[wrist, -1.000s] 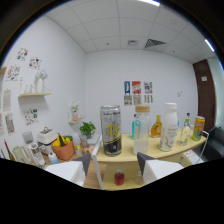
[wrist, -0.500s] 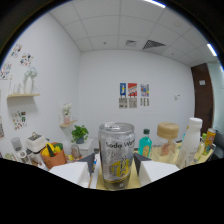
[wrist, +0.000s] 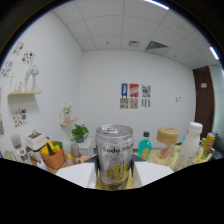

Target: Make me a cup of Mojito.

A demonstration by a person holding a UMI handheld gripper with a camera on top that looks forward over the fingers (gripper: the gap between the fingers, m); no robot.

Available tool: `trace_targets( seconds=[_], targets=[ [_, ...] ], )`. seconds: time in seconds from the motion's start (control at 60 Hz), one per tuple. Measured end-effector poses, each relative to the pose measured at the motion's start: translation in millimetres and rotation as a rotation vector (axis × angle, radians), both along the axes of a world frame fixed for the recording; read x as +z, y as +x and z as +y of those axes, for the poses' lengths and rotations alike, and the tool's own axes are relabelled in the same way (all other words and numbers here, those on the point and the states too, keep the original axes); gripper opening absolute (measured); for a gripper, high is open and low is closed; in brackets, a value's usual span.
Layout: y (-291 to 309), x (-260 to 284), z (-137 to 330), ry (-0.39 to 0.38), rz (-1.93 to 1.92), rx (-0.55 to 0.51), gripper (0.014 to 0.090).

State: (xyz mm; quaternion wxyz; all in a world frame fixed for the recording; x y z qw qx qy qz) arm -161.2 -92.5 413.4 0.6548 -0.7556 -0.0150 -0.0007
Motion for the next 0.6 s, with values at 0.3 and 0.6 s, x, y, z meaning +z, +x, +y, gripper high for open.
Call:
trace_targets(
  seconds=[0.3, 0.6],
  targets=[
    [8, 40, -60, 0.08, 0.052, 0.078, 0.0509],
    [59, -64, -121, -0.029, 0.073, 0.064, 0.0504]
  ],
)
